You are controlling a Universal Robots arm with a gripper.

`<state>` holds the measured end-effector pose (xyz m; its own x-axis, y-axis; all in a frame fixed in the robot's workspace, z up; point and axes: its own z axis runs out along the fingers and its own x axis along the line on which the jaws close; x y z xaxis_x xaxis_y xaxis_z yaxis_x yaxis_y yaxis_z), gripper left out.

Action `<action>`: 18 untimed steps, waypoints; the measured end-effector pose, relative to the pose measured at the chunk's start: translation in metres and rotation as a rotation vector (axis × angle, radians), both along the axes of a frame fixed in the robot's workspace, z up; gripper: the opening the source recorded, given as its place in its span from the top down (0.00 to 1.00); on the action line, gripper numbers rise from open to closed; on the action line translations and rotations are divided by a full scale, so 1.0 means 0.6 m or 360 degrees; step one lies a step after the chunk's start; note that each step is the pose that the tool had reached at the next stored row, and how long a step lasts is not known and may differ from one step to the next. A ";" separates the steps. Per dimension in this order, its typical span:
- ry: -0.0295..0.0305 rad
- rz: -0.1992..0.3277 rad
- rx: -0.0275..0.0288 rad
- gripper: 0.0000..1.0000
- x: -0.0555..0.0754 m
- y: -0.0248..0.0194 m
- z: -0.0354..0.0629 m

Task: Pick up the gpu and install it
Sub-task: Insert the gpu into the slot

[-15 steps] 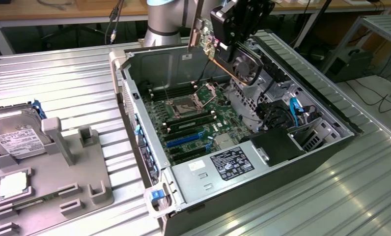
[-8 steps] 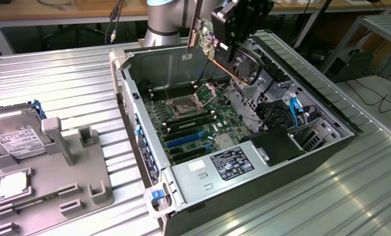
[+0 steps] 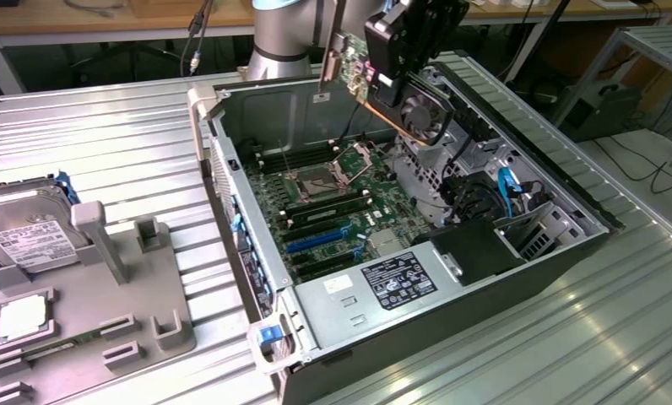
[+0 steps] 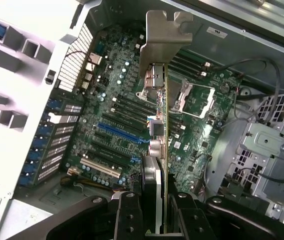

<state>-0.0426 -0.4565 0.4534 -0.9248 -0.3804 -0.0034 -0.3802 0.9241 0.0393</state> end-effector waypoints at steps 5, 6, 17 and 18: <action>0.00000 0.0025 0.00004 0.72 0.000 0.0000 0.000; 0.00000 0.0032 0.00008 0.72 0.000 0.0000 0.000; 0.00000 0.0083 0.00071 0.72 0.000 -0.0002 0.000; -0.00001 0.0091 0.00081 0.72 0.000 -0.0002 0.000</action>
